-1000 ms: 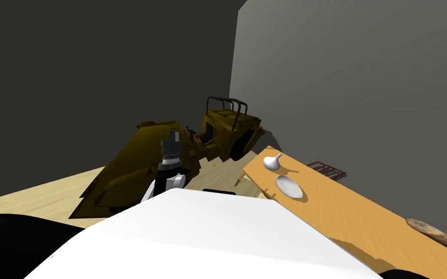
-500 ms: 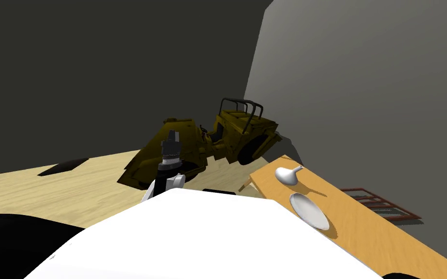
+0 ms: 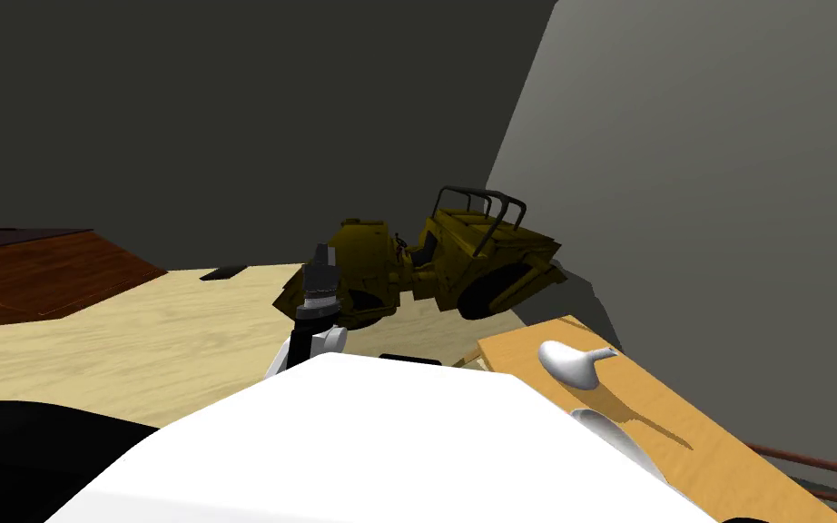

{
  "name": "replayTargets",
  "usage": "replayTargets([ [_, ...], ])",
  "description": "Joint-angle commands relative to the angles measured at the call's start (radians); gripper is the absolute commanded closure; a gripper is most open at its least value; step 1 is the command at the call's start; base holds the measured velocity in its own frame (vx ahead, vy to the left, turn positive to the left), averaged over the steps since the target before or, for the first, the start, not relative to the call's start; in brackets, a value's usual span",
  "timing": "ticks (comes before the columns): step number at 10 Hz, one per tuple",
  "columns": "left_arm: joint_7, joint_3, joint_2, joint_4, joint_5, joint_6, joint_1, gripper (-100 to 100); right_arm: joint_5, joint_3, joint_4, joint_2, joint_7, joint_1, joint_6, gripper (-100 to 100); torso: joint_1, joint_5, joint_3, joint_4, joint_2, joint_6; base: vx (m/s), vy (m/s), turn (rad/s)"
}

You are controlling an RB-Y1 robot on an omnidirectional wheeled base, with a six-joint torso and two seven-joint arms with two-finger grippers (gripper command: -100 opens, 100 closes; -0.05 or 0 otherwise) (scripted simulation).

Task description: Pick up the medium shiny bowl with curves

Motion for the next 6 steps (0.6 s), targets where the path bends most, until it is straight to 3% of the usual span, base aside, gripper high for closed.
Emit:
replayTargets([
  [1, 0.000, 0.000, 0.000, 0.000, 0.000, 0.000, 0.000, 0, 0.004, 0.003, 0.020, -0.008, -0.003, 0.001, 0.000, -100, 0.000, 0.000, 0.000, 0.000, 0.000, 0.000, -0.017, -0.079, 0.375],
  [6, 0.000, 0.000, 0.000, 0.000, 0.000, 0.000, 0.000, 0, 0.027, 0.017, 0.082, -0.027, -0.007, 0.040, 0.008, -100, 0.001, 0.000, 0.000, 0.000, -0.001, 0.000, -0.040, -0.077, 0.397],
])
